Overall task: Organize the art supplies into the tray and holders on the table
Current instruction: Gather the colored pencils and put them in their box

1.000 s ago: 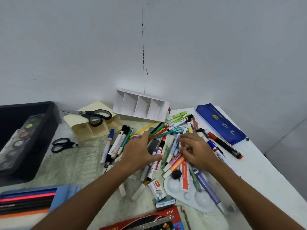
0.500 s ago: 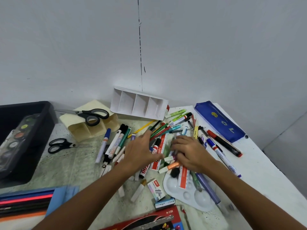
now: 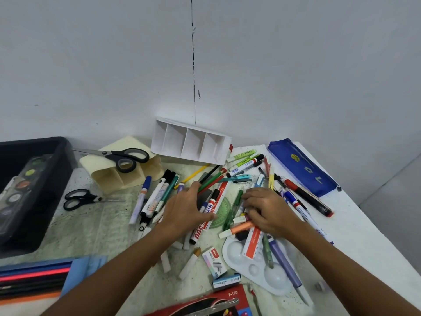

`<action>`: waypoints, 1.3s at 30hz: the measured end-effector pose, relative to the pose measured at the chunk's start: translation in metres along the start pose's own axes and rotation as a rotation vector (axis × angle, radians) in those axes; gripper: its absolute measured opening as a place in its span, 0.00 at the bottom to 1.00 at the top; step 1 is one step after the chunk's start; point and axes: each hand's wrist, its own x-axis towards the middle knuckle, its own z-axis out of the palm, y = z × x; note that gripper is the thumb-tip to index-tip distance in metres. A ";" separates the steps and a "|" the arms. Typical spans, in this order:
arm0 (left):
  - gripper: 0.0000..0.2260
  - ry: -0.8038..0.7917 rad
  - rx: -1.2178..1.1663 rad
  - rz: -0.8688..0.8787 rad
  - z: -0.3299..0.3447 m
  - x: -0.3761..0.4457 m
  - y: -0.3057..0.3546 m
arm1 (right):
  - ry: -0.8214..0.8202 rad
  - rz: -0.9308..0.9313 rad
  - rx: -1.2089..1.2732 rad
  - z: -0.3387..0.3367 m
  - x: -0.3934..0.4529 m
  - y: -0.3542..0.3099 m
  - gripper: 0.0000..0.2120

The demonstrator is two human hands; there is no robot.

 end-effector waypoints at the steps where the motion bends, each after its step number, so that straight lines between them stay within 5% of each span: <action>1: 0.35 -0.001 -0.007 0.007 -0.001 0.000 0.000 | 0.026 0.009 0.002 0.000 0.000 0.001 0.11; 8: 0.23 0.133 -0.088 0.078 -0.022 -0.004 -0.019 | 0.113 0.004 -0.024 0.002 0.011 -0.011 0.10; 11: 0.28 0.132 0.024 0.035 -0.037 -0.014 -0.045 | 0.096 -0.082 0.023 0.006 0.026 -0.031 0.12; 15: 0.39 0.051 0.152 -0.127 -0.051 -0.028 -0.071 | -0.121 -0.182 0.002 0.027 0.044 -0.059 0.20; 20: 0.32 0.120 0.112 -0.155 -0.059 -0.031 -0.083 | -0.242 -0.191 -0.078 0.042 0.050 -0.066 0.20; 33: 0.28 0.131 -0.134 -0.230 -0.064 -0.030 -0.099 | -0.031 -0.162 0.011 0.033 0.050 -0.058 0.14; 39: 0.27 0.164 -0.012 -0.203 -0.062 -0.028 -0.089 | -0.209 -0.096 -0.104 0.050 0.070 -0.075 0.22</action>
